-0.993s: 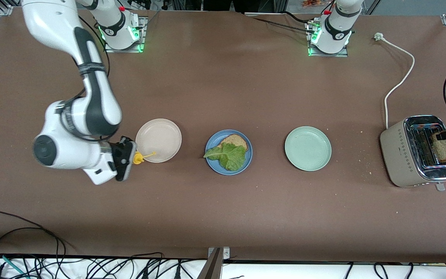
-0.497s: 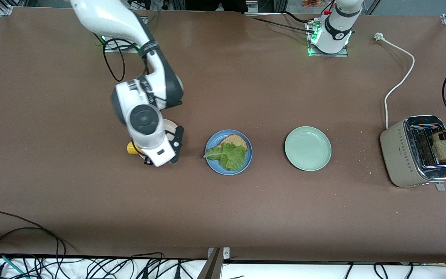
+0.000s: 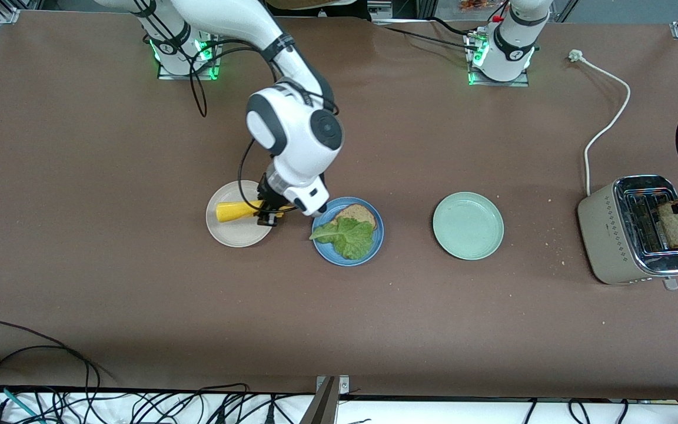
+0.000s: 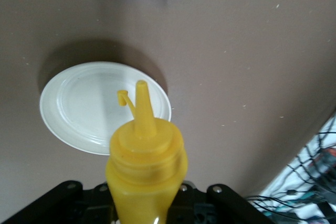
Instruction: Make sandwich in blue plate with both arms
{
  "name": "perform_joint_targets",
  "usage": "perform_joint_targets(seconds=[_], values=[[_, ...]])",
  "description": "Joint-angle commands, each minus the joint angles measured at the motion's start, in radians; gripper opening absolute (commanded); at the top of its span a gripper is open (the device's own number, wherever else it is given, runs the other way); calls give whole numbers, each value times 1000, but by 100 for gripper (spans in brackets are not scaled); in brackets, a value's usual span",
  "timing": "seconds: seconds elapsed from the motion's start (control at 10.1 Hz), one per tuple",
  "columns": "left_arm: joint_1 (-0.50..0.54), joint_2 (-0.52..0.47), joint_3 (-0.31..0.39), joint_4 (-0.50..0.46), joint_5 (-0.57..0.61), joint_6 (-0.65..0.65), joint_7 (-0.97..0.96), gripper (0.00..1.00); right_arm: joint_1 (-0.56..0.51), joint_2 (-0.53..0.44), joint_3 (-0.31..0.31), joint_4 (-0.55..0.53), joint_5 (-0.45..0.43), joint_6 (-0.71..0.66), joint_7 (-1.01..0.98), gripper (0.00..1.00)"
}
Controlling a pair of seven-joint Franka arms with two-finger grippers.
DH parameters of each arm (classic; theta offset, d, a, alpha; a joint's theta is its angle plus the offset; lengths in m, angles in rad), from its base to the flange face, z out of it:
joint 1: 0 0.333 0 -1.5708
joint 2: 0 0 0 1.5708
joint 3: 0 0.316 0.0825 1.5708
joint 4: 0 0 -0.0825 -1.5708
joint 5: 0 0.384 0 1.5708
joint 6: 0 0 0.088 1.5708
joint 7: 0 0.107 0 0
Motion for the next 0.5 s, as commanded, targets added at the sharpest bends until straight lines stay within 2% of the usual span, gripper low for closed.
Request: perform_joint_targets(seconds=[0.0, 0.2, 0.4], values=[[0, -101, -6, 1, -18, -72, 10, 0, 73, 93, -18, 102, -173, -59, 95, 0], [0, -159, -9, 1, -18, -132, 10, 0, 59, 87, -19, 102, -158, -61, 92, 0], [0, -219, -11, 3, -19, -217, 14, 0, 18, 84, -19, 102, -81, -59, 74, 0]])
